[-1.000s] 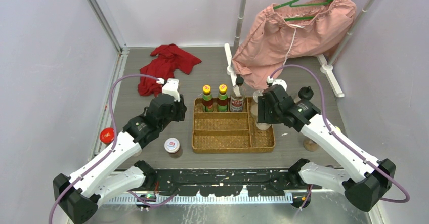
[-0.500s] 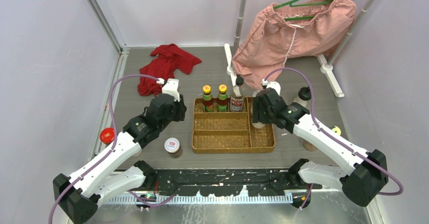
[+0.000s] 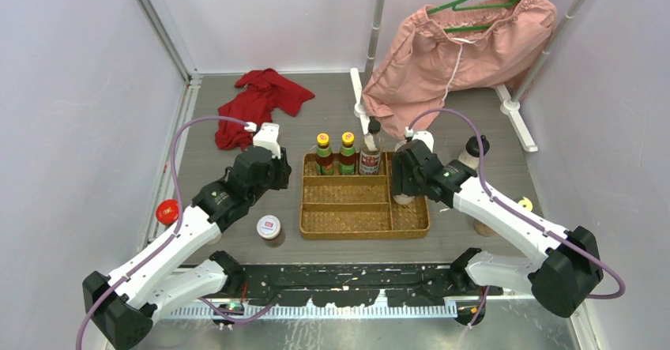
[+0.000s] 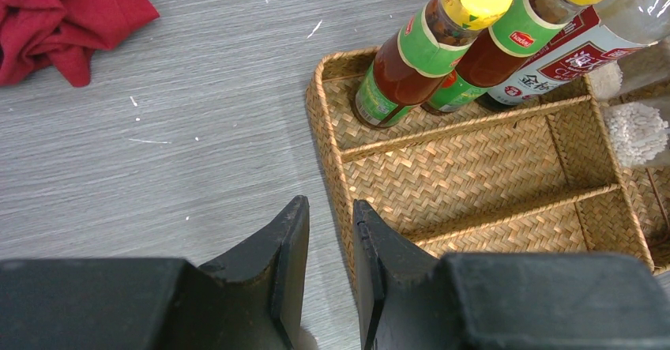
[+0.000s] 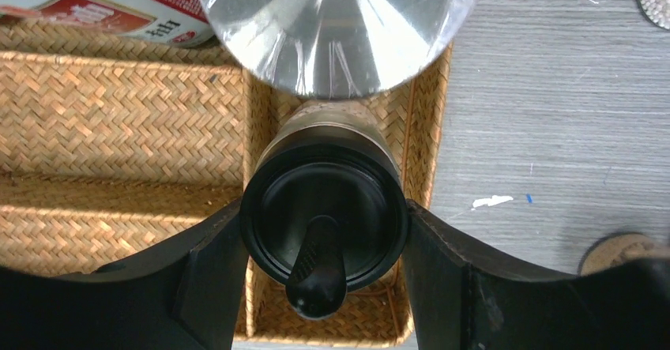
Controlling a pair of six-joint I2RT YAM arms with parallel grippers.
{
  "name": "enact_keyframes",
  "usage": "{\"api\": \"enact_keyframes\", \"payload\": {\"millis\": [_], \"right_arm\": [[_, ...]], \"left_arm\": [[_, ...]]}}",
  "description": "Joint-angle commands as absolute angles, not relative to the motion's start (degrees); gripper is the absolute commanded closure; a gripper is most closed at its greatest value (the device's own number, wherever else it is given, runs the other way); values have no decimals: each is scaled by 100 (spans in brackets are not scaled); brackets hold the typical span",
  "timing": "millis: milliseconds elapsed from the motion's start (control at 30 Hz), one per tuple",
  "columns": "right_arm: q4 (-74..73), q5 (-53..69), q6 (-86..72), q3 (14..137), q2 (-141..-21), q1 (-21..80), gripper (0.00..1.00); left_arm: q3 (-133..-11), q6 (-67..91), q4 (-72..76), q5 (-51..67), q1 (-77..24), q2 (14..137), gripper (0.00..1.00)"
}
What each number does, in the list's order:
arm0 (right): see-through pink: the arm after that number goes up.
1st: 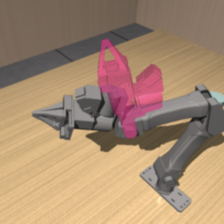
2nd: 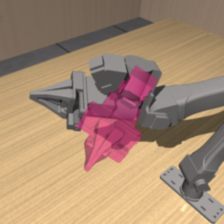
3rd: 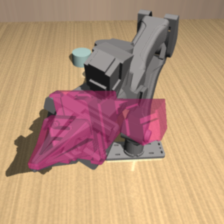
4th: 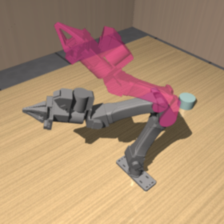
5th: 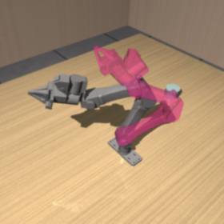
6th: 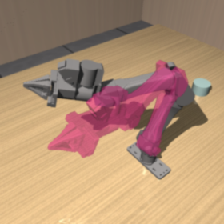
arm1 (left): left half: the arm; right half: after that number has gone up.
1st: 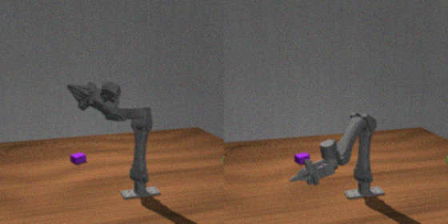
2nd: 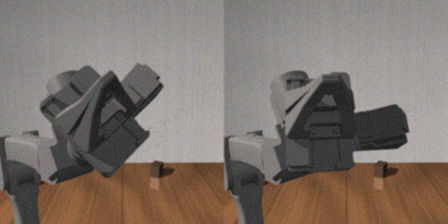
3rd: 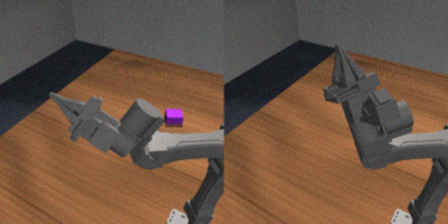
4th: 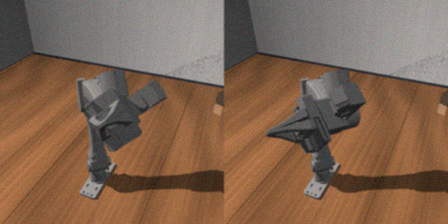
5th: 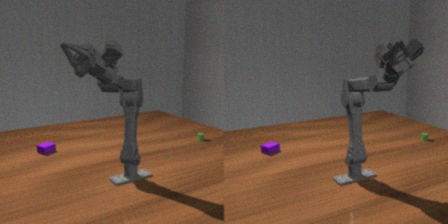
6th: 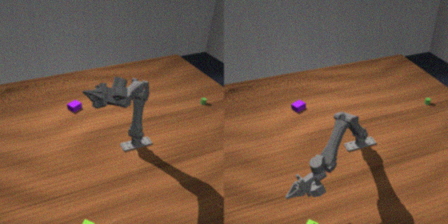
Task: Organize the condiment bottles
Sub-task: Place the bottle in the storage box.
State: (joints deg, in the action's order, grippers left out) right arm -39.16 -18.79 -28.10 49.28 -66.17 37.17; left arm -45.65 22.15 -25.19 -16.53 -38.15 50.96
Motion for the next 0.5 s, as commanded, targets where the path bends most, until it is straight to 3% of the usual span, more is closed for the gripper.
{"api": "enact_keyframes", "payload": {"millis": [0,200,467], "right_arm": [[-4209,-2113,-2848,5515,-6224,3881,53],[-5007,-2216,-2820,6479,-6144,4254,53],[-5289,-2428,-2800,7128,-6894,4992,51]], "left_arm": [[-4777,2206,-2507,-1705,-3833,5035,72],[-4748,2215,-2471,-1692,-3832,5066,72],[-4772,2197,-2494,-1705,-3832,5054,72]]}}
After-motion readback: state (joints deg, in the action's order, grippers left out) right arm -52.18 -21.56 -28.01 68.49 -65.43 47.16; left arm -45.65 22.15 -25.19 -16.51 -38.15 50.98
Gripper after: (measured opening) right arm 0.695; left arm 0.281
